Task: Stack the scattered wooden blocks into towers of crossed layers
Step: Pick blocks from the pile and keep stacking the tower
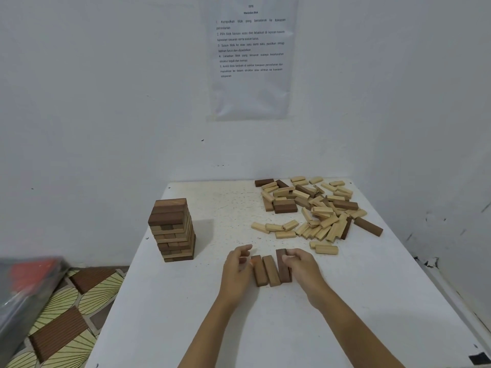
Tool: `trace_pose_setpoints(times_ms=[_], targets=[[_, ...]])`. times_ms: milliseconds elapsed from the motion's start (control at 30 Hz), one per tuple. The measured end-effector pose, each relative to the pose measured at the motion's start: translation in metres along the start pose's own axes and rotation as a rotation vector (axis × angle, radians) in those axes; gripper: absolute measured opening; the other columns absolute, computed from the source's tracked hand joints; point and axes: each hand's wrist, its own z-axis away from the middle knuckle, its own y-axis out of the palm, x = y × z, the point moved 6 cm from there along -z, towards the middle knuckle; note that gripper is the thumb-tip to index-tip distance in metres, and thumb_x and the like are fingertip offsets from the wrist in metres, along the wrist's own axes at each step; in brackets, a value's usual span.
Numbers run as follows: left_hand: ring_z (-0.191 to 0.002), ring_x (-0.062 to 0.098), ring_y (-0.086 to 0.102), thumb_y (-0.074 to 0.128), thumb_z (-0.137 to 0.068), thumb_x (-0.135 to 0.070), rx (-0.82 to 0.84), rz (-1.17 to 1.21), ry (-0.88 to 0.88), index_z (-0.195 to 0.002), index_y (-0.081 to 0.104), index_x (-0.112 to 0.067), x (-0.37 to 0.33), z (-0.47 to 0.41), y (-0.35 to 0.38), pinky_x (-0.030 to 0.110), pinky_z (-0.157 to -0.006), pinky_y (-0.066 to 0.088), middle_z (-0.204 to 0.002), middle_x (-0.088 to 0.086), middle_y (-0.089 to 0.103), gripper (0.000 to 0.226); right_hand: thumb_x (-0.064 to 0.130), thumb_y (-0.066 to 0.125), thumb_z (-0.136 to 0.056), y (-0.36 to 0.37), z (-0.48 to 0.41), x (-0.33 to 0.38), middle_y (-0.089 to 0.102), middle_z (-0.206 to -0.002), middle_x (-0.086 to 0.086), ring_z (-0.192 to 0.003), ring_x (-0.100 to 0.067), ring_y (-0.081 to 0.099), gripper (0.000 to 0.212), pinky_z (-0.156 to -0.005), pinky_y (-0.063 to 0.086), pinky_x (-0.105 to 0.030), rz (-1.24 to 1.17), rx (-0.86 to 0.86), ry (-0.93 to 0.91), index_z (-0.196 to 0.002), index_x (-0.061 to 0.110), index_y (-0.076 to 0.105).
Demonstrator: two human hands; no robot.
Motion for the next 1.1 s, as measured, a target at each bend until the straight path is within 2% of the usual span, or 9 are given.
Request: trace_pose_setpoints(times_ms=[100, 200, 300, 400, 500, 600, 767, 933, 1100], targets=[[-0.117, 0.009, 0.048, 0.054, -0.096, -0.008, 0.083, -0.011, -0.012, -0.124, 0.051, -0.028, 0.002, 0.0, 0.0, 0.004, -0.081, 0.039, -0.126, -0.004, 0.053, 0.035, 0.012, 0.058, -0.095, -0.003, -0.001, 0.0, 0.067, -0.098, -0.005, -0.089, -0.013, 0.061, 0.021, -0.066, 0.042, -0.015, 0.093, -0.036, -0.073, -0.114, 0.008, 0.065], [-0.122, 0.009, 0.044, 0.058, -0.095, -0.012, 0.128, -0.053, -0.015, -0.124, 0.048, -0.032, 0.003, 0.001, 0.001, 0.004, -0.082, 0.037, -0.128, -0.006, 0.051, 0.037, 0.011, 0.066, -0.09, -0.003, 0.002, 0.005, 0.061, -0.085, -0.006, -0.078, -0.012, 0.057, 0.023, -0.06, 0.039, -0.009, 0.202, -0.059, -0.17, -0.113, 0.007, 0.066], [-0.126, 0.009, 0.039, 0.062, -0.093, -0.019, 0.175, -0.073, -0.019, -0.13, 0.043, -0.036, 0.003, 0.001, -0.001, 0.008, -0.087, 0.034, -0.133, -0.008, 0.047, 0.044, 0.019, 0.068, -0.089, -0.007, 0.004, 0.011, 0.06, -0.099, -0.007, -0.082, -0.011, 0.055, 0.029, -0.061, 0.039, -0.01, 0.232, -0.041, -0.222, -0.117, 0.014, 0.062], [-0.131, 0.002, 0.026, 0.077, -0.079, -0.039, 0.271, -0.202, 0.018, -0.14, 0.033, -0.044, 0.007, 0.003, -0.003, 0.024, -0.104, 0.026, -0.14, -0.021, 0.039, 0.075, 0.029, 0.074, -0.084, -0.013, 0.006, 0.014, 0.054, -0.119, 0.01, -0.105, -0.005, 0.051, 0.05, -0.074, 0.041, -0.013, 0.241, 0.156, -0.299, -0.13, 0.031, 0.054], [-0.131, -0.004, 0.019, 0.082, -0.067, -0.052, 0.317, -0.392, 0.099, -0.146, 0.019, -0.049, 0.007, 0.003, -0.004, 0.027, -0.102, 0.011, -0.14, -0.029, 0.036, 0.1, 0.039, 0.082, -0.074, -0.012, 0.009, 0.012, 0.048, -0.131, 0.031, -0.121, 0.01, 0.035, 0.083, -0.085, 0.036, -0.011, 0.414, 0.399, -0.363, -0.14, 0.05, 0.035], [-0.132, -0.004, 0.023, 0.084, -0.068, -0.046, 0.294, -0.398, 0.151, -0.145, 0.02, -0.049, 0.004, -0.001, -0.001, 0.025, -0.097, 0.011, -0.136, -0.031, 0.041, 0.1, 0.038, 0.085, -0.068, -0.012, 0.006, 0.012, 0.048, -0.131, 0.035, -0.122, 0.011, 0.032, 0.094, -0.085, 0.034, -0.014, 0.481, 0.428, -0.39, -0.141, 0.055, 0.029], [-0.13, -0.008, 0.028, 0.084, -0.068, -0.044, 0.263, -0.338, 0.171, -0.142, 0.028, -0.051, 0.004, -0.004, -0.002, 0.015, -0.097, 0.011, -0.13, -0.033, 0.048, 0.093, 0.039, 0.086, -0.067, -0.009, 0.003, 0.014, 0.051, -0.125, 0.035, -0.119, 0.002, 0.037, 0.091, -0.085, 0.032, -0.017, 0.468, 0.416, -0.425, -0.137, 0.059, 0.032], [-0.131, -0.007, 0.03, 0.085, -0.065, -0.045, 0.279, -0.333, 0.193, -0.137, 0.03, -0.055, 0.006, -0.004, -0.003, 0.018, -0.099, 0.012, -0.129, -0.031, 0.051, 0.091, 0.037, 0.086, -0.068, -0.008, 0.003, 0.01, 0.052, -0.124, 0.033, -0.118, 0.0, 0.039, 0.087, -0.085, 0.03, -0.014, 0.46, 0.405, -0.438, -0.135, 0.059, 0.035], [-0.132, -0.006, 0.03, 0.085, -0.064, -0.048, 0.277, -0.329, 0.2, -0.136, 0.031, -0.055, 0.008, -0.004, -0.003, 0.018, -0.1, 0.012, -0.127, -0.031, 0.053, 0.091, 0.041, 0.087, -0.066, -0.006, 0.002, 0.009, 0.052, -0.128, 0.032, -0.119, 0.001, 0.037, 0.095, -0.086, 0.031, -0.013, 0.466, 0.431, -0.43, -0.139, 0.059, 0.029]])
